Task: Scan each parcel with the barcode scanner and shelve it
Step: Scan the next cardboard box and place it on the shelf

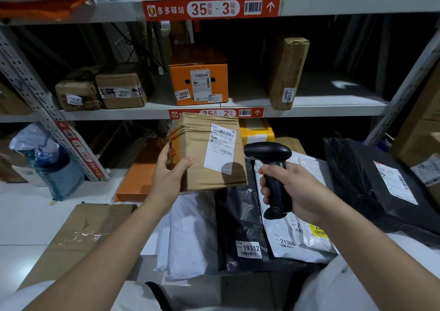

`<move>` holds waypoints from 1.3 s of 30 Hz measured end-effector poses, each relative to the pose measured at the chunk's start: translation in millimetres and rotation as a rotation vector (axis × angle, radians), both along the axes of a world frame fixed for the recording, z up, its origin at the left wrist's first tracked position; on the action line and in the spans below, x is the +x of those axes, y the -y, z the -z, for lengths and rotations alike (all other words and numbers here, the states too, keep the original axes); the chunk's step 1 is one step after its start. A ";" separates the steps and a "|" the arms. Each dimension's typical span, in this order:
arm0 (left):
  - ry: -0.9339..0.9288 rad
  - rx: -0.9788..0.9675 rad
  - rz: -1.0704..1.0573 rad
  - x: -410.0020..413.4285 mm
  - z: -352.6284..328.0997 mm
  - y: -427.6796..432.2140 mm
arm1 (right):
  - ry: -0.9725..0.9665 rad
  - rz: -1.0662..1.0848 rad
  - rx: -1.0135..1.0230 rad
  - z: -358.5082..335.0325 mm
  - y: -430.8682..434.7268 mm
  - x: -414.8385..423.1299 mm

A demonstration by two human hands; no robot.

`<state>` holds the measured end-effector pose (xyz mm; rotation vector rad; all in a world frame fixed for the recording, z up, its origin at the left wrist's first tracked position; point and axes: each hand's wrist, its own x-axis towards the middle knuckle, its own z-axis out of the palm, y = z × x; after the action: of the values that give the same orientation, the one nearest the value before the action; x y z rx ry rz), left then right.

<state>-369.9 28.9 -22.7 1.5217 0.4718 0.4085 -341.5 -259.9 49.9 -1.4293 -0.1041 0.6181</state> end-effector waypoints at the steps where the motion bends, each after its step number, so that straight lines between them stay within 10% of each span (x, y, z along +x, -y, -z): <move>1: -0.002 -0.002 -0.001 -0.2 -0.4 0.1 | 0.009 0.005 -0.001 0.3 0.3 0.3; 39: -0.253 -0.370 0.036 -8.7 -60.7 -50.6 | 0.164 0.120 0.089 40.1 -97.8 38.6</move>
<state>-378.5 79.5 38.0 1.2227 0.6775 0.0908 -302.9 -162.1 9.8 -1.3881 -0.1722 0.3926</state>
